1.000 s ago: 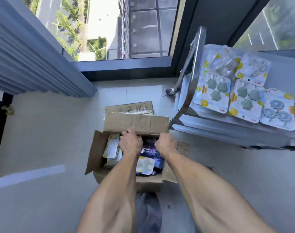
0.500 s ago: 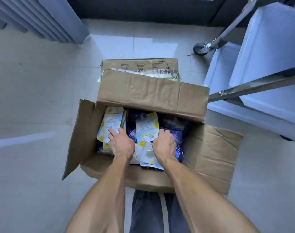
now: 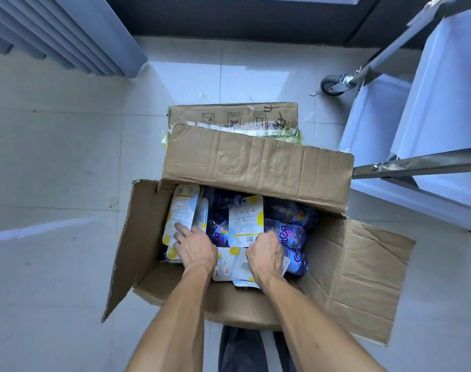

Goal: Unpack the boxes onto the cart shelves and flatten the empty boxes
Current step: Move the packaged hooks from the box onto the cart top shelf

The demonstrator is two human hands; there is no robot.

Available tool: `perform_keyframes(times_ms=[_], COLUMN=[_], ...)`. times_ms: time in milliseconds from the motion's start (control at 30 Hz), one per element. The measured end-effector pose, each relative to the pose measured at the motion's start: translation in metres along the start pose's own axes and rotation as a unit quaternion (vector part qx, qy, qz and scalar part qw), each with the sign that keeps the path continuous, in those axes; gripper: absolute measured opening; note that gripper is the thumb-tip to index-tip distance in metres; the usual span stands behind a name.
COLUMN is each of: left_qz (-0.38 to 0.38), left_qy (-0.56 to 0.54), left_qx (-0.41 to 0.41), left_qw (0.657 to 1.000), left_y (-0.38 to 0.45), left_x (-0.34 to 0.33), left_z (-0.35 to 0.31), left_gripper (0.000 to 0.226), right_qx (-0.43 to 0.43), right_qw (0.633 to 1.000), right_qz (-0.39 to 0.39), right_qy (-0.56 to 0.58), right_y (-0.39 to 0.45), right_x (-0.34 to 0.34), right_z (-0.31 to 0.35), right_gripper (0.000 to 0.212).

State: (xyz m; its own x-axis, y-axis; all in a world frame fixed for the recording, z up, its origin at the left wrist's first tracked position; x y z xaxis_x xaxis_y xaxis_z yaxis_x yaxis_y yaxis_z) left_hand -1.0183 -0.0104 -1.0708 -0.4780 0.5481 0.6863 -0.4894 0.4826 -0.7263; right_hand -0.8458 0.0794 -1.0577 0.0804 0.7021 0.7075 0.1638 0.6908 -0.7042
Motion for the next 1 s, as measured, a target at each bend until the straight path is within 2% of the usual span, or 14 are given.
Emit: perform_keyframes(times_ms=[133, 200, 233, 333, 400, 500, 600, 667, 733, 833, 1000], left_qz=[-0.093, -0.134, -0.152, -0.201, -0.202, -0.197, -0.157, -0.137, -0.141, -0.140, -0.117], left_qy=[-0.019, -0.075, -0.145, -0.339, -0.398, -0.454, -0.448, -0.448, -0.455, -0.453, -0.492], left_qx=[-0.028, -0.045, -0.021, 0.117, 0.146, 0.118, -0.029, -0.096, -0.098, -0.071, -0.047], left_qw=[0.995, 0.987, 0.978, 0.911, 0.883, 0.861, 0.880, 0.878, 0.874, 0.878, 0.862], left_y=[-0.017, -0.032, -0.039, -0.060, -0.076, -0.096, -0.106, -0.111, -0.112, -0.113, -0.109], left_x=[0.016, 0.023, 0.027, 0.030, 0.028, 0.021, 0.013, 0.007, -0.001, -0.013, -0.031], left_z=[0.000, -0.001, 0.003, 0.014, 0.008, -0.013, -0.057, -0.081, -0.089, -0.092, -0.085], left_gripper=[0.023, 0.030, 0.036, 0.041, 0.039, 0.040, 0.037, 0.032, 0.038, 0.040, 0.040], right_qx=[-0.016, -0.030, -0.026, -0.002, -0.017, -0.027, 0.030, 0.019, -0.026, -0.092, -0.098], right_qw=[0.998, 0.997, 0.996, 0.997, 0.993, 0.988, 0.994, 0.994, 0.991, 0.982, 0.975], right_qz=[-0.046, -0.076, -0.079, -0.016, 0.022, 0.009, 0.009, 0.042, 0.059, 0.070, 0.131], right_qy=[-0.029, -0.006, 0.014, 0.075, 0.112, 0.150, 0.106, 0.100, 0.121, 0.150, 0.151], right_y=[-0.009, -0.015, -0.016, -0.019, -0.021, -0.031, -0.040, -0.036, -0.026, -0.015, -0.016], right_x=[0.014, 0.025, 0.029, 0.031, 0.032, 0.043, 0.047, 0.044, 0.044, 0.047, 0.032], right_z=[-0.009, -0.015, -0.016, -0.011, -0.013, -0.019, -0.014, -0.022, -0.039, -0.066, -0.085], right_gripper=[0.024, 0.026, 0.025, 0.021, 0.022, 0.027, 0.031, 0.032, 0.033, 0.017, 0.018])
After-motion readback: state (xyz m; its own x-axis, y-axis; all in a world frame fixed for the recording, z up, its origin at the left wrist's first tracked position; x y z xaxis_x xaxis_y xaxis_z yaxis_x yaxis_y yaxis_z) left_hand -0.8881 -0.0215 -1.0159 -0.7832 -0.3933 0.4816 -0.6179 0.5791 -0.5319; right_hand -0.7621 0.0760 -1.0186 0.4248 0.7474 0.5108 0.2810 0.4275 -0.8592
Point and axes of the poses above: each hand's wrist, its own y-axis towards the middle knuckle, its own x-axis out of the back of the hand, z = x × y, the point moved 8 cm from there along y, towards the middle knuckle, and after that the axes turned 13 degrees about -x, right-handed, at the moved point
